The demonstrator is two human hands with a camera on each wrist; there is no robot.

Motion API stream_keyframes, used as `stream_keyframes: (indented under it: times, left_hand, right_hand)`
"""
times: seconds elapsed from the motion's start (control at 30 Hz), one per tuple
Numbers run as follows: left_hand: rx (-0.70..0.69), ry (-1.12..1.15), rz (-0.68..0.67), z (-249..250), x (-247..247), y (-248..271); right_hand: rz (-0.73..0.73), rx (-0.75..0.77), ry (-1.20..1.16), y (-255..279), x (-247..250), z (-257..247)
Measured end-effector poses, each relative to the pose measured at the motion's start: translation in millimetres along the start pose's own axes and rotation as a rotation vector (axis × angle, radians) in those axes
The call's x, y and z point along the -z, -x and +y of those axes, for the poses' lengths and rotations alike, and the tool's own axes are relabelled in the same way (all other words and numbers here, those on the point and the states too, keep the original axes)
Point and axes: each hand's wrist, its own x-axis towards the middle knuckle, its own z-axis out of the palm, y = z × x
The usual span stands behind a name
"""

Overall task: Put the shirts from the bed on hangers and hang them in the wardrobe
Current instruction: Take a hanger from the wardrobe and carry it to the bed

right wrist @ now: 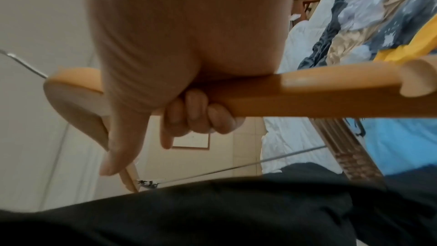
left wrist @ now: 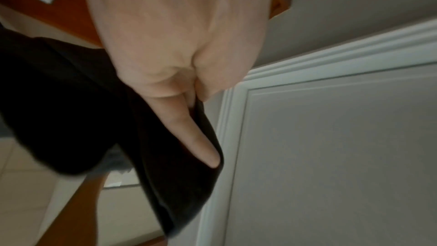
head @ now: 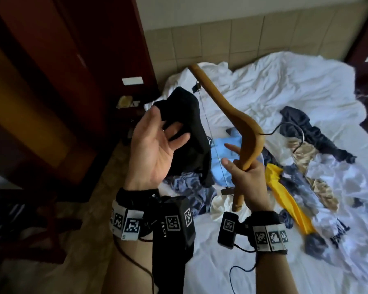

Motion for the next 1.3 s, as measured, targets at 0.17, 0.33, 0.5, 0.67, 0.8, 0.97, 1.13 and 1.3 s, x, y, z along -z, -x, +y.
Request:
stream_keyframes:
  times: [0.17, 0.33, 0.5, 0.67, 0.8, 0.97, 1.13, 1.3]
  left_hand:
    - [-0.122, -0.144, -0.121, 12.0, -9.0, 14.7]
    - [-0.133, -0.139, -0.089, 22.5, 1.3, 8.4]
    - [-0.154, -0.215, -0.039, 24.7, 32.2, 0.6]
    - [-0.154, -0.485, 0.003, 16.3, 78.3, -7.5]
    - [0.021, -0.686, -0.062, -1.6, 104.9, -11.2]
    - [0.404, -0.954, -0.182, -54.0, 131.4, -11.1]
    - [0.571, -1.055, -0.463, -105.4, 125.9, 4.5]
    - [0.366, -0.833, -0.136, -103.9, 102.8, 0.3]
  right_hand:
    - [-0.096, -0.042, 0.044, 7.3, -24.3, -9.1]
    - [-0.037, 0.092, 0.186, 3.3, -51.9, -6.5]
    - [-0.001, 0.083, 0.245, 1.6, -55.1, -2.8]
    - [0.090, 0.064, 0.203, 10.3, -52.6, -24.9]
    - [0.110, 0.049, 0.107, 20.9, -58.6, -39.0]
    - [0.131, 0.057, 0.108, 29.1, -58.5, -46.6]
    - [0.157, 0.106, 0.120, 33.2, -50.5, -52.1]
    - [0.246, 0.179, 0.191, 34.5, -34.8, -45.9]
